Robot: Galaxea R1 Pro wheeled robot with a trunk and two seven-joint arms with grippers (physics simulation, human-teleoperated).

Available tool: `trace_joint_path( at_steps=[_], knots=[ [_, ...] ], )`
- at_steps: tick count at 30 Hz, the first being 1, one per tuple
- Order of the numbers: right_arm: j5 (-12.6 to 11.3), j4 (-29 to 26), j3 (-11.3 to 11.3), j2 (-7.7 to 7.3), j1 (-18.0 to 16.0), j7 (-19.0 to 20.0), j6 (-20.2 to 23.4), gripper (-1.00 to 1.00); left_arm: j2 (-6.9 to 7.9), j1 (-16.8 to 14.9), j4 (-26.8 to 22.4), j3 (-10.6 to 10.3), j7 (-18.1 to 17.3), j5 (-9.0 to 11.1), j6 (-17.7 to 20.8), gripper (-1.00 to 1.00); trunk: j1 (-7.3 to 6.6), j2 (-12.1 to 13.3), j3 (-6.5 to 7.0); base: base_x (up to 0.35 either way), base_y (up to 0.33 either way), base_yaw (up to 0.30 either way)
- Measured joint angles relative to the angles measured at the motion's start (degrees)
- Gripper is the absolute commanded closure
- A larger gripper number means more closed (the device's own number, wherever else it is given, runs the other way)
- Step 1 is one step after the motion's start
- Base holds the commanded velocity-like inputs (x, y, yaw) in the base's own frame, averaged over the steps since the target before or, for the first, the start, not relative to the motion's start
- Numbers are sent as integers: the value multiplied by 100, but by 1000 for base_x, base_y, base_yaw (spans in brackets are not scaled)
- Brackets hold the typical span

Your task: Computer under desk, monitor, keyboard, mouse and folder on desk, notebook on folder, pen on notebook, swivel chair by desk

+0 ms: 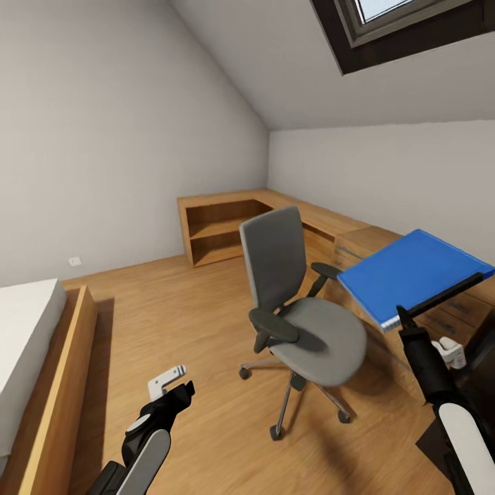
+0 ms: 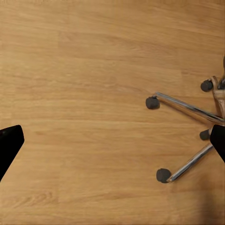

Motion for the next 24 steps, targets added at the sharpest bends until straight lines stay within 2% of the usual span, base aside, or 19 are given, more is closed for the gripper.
trace_joint_path(
  at_steps=[6,8,9,13,14,16,20,24],
  knots=[
    [-30,1,-8,30,2,199,-1,100,-5,0,0,-6,-1,-7,-13,-100,-132,241,108,0,0,0],
    [-39,-4,-8,128,3,234,-4,100,-5,0,0,-42,1,-13,-18,-100,-176,321,144,0,0,0],
    [-28,-11,-13,233,3,350,-20,100,-2,0,0,-106,17,-15,-25,-100,-198,361,162,0,0,0],
    [-17,-2,-16,324,6,492,-41,100,0,0,0,-158,28,-17,-27,-100,-286,522,233,0,0,0],
    [-17,-7,-18,352,8,463,-49,100,0,0,0,-158,29,-17,-27,-100,-308,562,251,0,0,-216],
    [-18,-9,-195,407,11,364,-65,100,0,-1,1,-159,29,-17,-27,-100,-352,642,280,0,0,-231],
    [-17,-12,-276,410,10,354,-65,100,-3,-1,1,-167,33,-21,-32,-100,-439,802,337,0,0,-239],
    [-17,-5,-309,410,9,340,-65,100,-2,-1,1,-271,50,-31,-35,-100,-527,963,394,0,0,-243]
  ],
)
